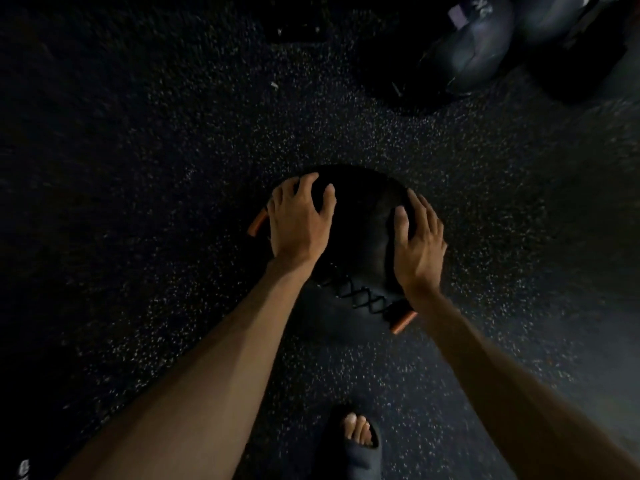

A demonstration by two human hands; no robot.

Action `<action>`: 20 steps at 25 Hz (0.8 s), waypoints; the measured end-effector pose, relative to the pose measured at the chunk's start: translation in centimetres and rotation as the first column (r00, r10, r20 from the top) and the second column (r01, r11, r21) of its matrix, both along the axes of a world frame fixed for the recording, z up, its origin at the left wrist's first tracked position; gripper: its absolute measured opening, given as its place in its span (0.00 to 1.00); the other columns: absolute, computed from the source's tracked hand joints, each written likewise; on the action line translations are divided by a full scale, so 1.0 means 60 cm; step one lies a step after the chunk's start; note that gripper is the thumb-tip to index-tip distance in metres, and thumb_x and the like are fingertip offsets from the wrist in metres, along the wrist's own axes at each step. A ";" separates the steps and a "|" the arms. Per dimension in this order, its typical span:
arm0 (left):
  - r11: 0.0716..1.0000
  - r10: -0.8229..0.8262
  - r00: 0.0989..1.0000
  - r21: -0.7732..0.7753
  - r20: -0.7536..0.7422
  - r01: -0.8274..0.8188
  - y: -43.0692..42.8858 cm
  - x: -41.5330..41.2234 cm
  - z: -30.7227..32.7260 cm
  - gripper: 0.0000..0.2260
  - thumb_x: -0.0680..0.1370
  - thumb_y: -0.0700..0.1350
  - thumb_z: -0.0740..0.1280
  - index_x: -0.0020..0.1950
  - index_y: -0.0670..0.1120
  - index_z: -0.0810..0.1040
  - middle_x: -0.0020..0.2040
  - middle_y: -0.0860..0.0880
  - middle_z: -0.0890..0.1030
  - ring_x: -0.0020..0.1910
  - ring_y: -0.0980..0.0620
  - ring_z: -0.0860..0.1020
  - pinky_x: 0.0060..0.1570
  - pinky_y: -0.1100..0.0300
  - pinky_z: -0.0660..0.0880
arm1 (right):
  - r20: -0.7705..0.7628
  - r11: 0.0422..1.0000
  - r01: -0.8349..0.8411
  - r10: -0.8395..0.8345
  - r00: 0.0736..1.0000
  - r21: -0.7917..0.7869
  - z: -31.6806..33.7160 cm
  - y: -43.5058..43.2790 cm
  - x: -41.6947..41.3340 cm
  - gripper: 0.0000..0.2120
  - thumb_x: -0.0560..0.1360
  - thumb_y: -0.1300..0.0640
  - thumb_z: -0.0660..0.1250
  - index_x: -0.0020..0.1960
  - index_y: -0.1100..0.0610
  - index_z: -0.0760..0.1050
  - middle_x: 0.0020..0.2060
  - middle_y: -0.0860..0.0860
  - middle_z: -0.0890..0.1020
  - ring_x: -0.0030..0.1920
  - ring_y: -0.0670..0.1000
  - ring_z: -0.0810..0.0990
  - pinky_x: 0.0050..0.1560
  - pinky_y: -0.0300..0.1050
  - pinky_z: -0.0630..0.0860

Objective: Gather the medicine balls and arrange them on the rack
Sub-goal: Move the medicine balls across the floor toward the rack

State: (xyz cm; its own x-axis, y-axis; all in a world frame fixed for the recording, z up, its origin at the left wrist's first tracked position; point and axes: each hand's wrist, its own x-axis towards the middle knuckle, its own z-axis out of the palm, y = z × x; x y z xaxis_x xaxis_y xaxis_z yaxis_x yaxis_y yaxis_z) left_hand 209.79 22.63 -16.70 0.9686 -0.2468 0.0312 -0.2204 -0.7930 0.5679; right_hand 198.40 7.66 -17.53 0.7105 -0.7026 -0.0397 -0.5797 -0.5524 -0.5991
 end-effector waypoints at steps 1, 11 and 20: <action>0.999 -0.038 0.999 -0.016 0.035 0.038 -0.015 0.008 0.001 0.20 0.82 0.58 0.58 0.70 0.51 0.74 0.68 0.47 0.75 0.68 0.48 0.71 0.69 0.49 0.67 | -0.010 1.000 0.000 0.001 1.000 0.022 0.000 -0.029 0.025 0.30 0.80 0.34 0.46 0.77 0.43 0.62 0.76 0.46 0.67 0.76 0.50 0.62 0.75 0.58 0.60; 0.975 -0.198 0.942 -0.048 0.269 0.219 -0.080 0.138 -0.025 0.17 0.79 0.61 0.61 0.63 0.57 0.80 0.64 0.55 0.78 0.65 0.53 0.74 0.65 0.49 0.69 | -0.011 0.988 -0.008 0.009 1.000 0.156 -0.003 -0.165 0.214 0.23 0.81 0.39 0.58 0.63 0.55 0.78 0.55 0.55 0.82 0.56 0.56 0.79 0.53 0.45 0.71; 0.990 -0.125 0.988 -0.076 -0.086 0.118 -0.131 0.338 -0.024 0.19 0.78 0.64 0.60 0.54 0.55 0.84 0.50 0.50 0.83 0.50 0.46 0.81 0.43 0.56 0.72 | -0.020 0.943 -0.317 0.316 0.948 -0.102 0.042 -0.138 0.255 0.29 0.76 0.30 0.58 0.71 0.44 0.72 0.64 0.47 0.78 0.63 0.51 0.78 0.63 0.50 0.75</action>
State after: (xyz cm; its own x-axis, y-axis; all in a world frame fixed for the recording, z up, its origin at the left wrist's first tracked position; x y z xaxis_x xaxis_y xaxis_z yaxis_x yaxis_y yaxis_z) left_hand 230.08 14.78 -18.16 0.9312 -0.3630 -0.0332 -0.2579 -0.7206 0.6436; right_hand 213.69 -0.64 -15.03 0.8969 -0.4418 0.0181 -0.3667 -0.7660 -0.5280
